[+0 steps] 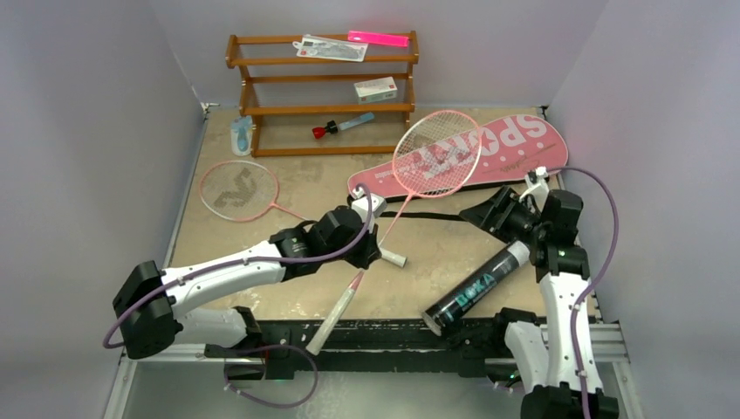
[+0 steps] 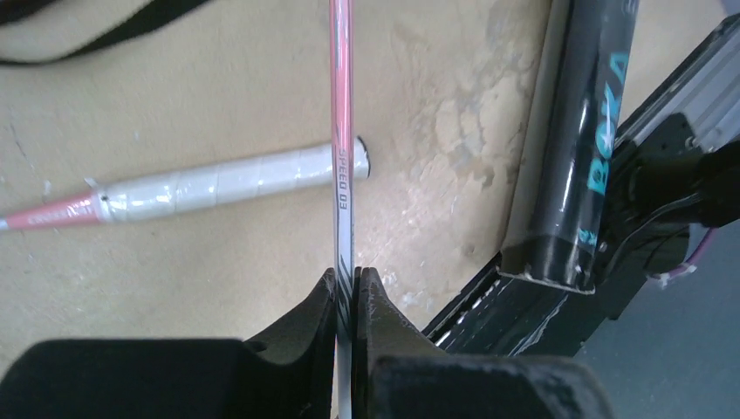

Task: Pack up the badminton gear
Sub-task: Pick up the racket from the center of the board.

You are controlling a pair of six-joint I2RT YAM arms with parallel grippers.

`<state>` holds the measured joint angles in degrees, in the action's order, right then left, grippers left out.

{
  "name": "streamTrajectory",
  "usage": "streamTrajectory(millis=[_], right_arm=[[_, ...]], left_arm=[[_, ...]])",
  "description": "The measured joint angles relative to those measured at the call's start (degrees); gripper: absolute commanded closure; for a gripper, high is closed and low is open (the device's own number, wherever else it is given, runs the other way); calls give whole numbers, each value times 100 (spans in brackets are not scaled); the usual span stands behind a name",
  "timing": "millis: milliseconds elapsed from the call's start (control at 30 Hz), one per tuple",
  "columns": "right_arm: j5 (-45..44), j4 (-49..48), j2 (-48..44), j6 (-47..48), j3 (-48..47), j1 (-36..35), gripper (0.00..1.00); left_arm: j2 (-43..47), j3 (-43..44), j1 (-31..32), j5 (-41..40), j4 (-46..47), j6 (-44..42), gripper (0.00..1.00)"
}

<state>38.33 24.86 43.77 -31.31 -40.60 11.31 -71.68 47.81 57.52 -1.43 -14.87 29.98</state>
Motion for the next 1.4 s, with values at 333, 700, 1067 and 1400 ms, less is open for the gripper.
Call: streamTrajectory(millis=[333,700,1067,1400], right_arm=[[247,-1596,24,-935,173,-2236,37],[-485,-3084,426,-1834,1038,-2857,49],[-1690,-3644,509,-2315,1394,-3440,59],[-2271,-3788,507,-2564,1484,-3499,100]], left_arm=[[-173,345,0,-146,-85,-63,100],[-719,710,0,374,229,-68,100],[-1276,1097,0,551,719,-70,100],[-1574,1375,-15,793,953,-225,58]])
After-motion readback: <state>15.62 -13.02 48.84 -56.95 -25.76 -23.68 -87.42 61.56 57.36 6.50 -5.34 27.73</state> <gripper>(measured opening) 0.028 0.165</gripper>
